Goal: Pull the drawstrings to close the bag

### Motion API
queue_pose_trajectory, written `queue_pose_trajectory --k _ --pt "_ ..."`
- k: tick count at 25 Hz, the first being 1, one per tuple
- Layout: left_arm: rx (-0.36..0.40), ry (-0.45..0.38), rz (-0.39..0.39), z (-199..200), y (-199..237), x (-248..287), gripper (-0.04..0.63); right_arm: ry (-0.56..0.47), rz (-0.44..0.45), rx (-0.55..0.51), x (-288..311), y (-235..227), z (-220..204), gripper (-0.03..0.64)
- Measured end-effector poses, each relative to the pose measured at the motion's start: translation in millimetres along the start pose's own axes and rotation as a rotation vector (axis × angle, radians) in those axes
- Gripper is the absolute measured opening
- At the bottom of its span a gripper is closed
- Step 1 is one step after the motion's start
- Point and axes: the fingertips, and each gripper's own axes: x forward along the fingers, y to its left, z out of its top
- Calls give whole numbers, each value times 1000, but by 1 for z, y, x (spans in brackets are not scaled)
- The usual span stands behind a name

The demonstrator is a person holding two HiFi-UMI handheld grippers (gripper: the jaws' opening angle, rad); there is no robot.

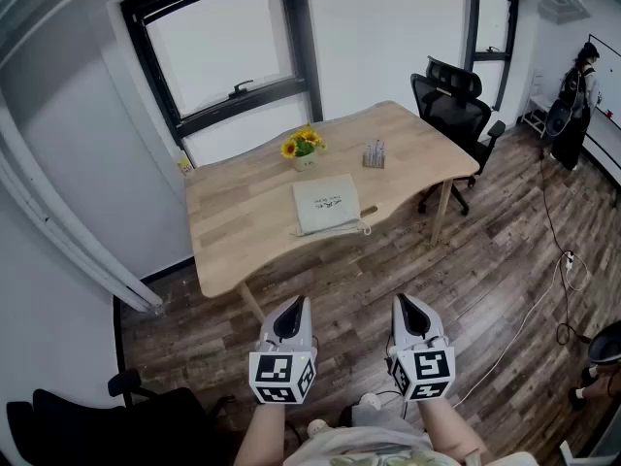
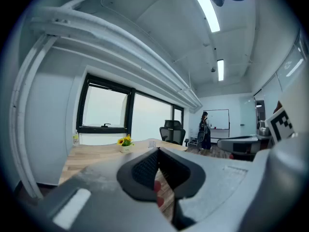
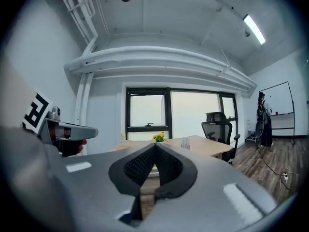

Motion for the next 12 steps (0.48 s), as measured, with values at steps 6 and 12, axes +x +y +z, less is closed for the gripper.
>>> queue_pose_trajectory --k 6,12 --pt "4 -2 46 -6 -5 15 3 5 30 -5 4 -24 -8 2" --pt "-3 16 82 -17 -8 26 3 23 61 -23 21 -39 -13 3"
